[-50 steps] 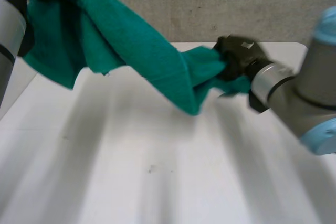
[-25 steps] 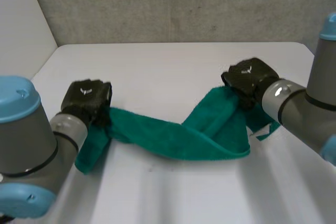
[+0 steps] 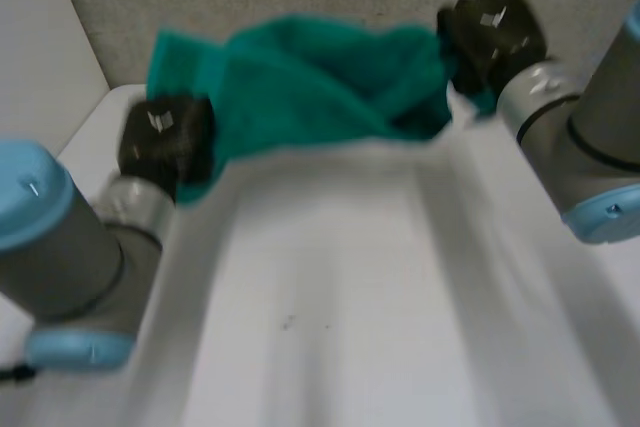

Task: Fold the towel.

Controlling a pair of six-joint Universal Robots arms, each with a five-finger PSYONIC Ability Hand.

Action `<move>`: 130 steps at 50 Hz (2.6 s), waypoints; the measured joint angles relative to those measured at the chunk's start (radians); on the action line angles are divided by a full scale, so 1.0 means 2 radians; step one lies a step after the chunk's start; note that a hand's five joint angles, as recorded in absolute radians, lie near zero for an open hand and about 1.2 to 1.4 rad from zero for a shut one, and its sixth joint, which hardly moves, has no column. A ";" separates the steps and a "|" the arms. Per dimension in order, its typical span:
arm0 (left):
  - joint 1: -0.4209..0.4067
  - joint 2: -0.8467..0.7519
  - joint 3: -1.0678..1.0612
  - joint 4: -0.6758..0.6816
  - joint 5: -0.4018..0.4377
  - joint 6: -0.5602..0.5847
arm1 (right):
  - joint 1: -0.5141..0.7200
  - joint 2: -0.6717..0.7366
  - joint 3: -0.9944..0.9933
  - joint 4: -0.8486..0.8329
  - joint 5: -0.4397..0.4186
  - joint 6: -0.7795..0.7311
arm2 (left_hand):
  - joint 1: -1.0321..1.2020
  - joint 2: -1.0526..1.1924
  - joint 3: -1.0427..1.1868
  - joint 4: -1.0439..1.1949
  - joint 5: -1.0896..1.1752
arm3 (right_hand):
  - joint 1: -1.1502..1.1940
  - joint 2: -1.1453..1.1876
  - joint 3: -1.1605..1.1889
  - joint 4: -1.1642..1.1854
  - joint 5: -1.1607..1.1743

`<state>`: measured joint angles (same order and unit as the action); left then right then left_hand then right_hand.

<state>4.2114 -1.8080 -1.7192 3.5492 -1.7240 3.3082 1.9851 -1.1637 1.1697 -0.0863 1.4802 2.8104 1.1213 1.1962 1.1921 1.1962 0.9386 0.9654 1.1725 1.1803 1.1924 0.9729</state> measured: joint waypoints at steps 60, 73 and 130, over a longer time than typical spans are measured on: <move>-0.053 -0.215 0.226 -0.175 0.048 -0.036 | 0.041 -0.171 0.035 0.055 -0.017 0.004 | 0.012 -0.004 -0.004 -0.003 0.000 | 0.000 0.000 0.000 0.000 0.000; -0.029 -0.020 0.103 -0.162 0.028 -0.036 | -0.033 0.001 -0.043 0.139 0.026 -0.044 | 0.012 -0.002 -0.001 -0.002 0.000 | 0.000 0.000 0.000 0.000 0.000; -0.055 0.063 -0.032 -0.168 0.060 -0.029 | -0.029 -0.068 0.198 0.156 -0.077 -0.068 | -0.282 -0.324 -0.317 -0.325 -0.284 | -0.318 -0.405 -0.399 -0.405 -0.385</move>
<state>4.1010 -1.6830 -1.7838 3.2141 -1.6041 3.2497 1.9278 -1.2993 1.5657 0.2263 1.3256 2.6747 0.5567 0.5479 0.5577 0.5463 0.3702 0.3293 0.3627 0.3821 0.3829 0.2033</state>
